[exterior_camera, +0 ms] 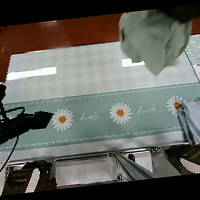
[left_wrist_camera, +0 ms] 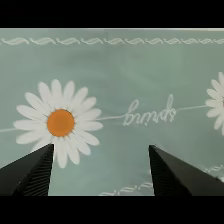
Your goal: Fold the shirts.
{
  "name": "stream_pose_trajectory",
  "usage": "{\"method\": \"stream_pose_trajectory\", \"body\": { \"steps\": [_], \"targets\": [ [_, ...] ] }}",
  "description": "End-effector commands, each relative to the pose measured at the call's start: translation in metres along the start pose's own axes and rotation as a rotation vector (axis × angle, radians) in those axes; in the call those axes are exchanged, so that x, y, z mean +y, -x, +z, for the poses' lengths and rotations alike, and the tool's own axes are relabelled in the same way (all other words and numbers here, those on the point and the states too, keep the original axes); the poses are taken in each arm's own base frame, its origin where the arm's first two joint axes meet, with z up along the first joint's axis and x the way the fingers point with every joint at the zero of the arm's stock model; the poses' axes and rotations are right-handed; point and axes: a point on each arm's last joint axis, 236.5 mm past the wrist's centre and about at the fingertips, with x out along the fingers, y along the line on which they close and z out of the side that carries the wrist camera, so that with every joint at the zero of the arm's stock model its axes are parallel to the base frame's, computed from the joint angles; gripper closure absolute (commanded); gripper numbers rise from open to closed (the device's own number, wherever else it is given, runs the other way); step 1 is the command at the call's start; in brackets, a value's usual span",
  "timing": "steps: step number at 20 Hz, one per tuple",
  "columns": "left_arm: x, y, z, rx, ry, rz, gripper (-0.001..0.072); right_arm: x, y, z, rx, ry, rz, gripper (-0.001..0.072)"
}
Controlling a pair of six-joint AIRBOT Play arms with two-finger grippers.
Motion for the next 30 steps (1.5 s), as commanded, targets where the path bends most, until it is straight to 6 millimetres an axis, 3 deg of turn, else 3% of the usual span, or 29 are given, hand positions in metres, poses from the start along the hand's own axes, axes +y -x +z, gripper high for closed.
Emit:
{"method": "stream_pose_trajectory", "body": {
  "steps": [1,3,6,9,11,12,13,14,15,17,19,21,23,25,28,30],
  "targets": [
    [-0.006,-0.004,-0.013,0.017,0.023,-0.038,0.0007,0.053,-0.057,-0.082,0.269,0.097,0.083,0.0682],
    [-0.006,-0.004,-0.013,0.018,0.023,-0.038,0.0006,0.076,-0.111,-0.138,0.423,0.111,0.109,0.0682],
    [-0.006,-0.004,-0.013,0.021,0.023,-0.039,0.0007,0.120,-0.184,-0.206,0.593,0.099,0.175,0.0681],
    [-0.005,-0.008,-0.019,0.061,0.033,-0.039,0.0007,0.170,-0.237,-0.249,0.684,0.007,0.294,0.0681],
    [-0.002,-0.014,-0.019,0.078,0.047,-0.036,0.0007,0.196,-0.254,-0.270,0.742,-0.089,0.373,0.0681],
    [-0.001,-0.017,-0.019,0.086,0.057,-0.036,0.0006,0.209,-0.257,-0.274,0.751,-0.127,0.419,0.0651],
    [-0.001,-0.022,-0.019,0.099,0.073,-0.044,0.0006,0.215,-0.257,-0.271,0.749,-0.156,0.447,0.0417],
    [-0.002,-0.026,-0.019,0.115,0.086,-0.056,0.0006,0.212,-0.255,-0.262,0.740,-0.156,0.468,0.0067],
    [-0.004,-0.031,-0.018,0.130,0.074,-0.075,0.0006,0.201,-0.247,-0.250,0.743,-0.152,0.470,0.0092],
    [-0.009,-0.037,-0.012,0.165,0.095,-0.105,0.0006,0.153,-0.220,-0.214,0.709,-0.140,0.430,0.0091],
    [-0.014,-0.043,-0.006,0.195,0.130,-0.135,0.0007,0.075,-0.187,-0.179,0.621,-0.151,0.280,0.0091],
    [-0.011,-0.058,-0.008,0.241,0.180,-0.145,0.0006,0.004,-0.152,-0.168,0.520,-0.224,0.119,0.0092],
    [-0.022,-0.077,-0.011,0.298,0.237,-0.228,0.0006,-0.038,-0.129,-0.192,0.466,-0.340,0.029,0.0093],
    [-0.048,-0.097,0.001,0.291,0.283,-0.383,0.0006,-0.050,-0.119,-0.246,0.475,-0.474,-0.018,0.0094],
    [-0.071,-0.133,0.016,0.241,0.334,-0.486,0.0006,-0.025,-0.118,-0.322,0.540,-0.613,0.014,0.0095],
    [-0.083,-0.152,0.012,0.252,0.354,-0.512,0.0006,-0.005,-0.122,-0.346,0.550,-0.703,0.069,0.0095]
  ]
}}
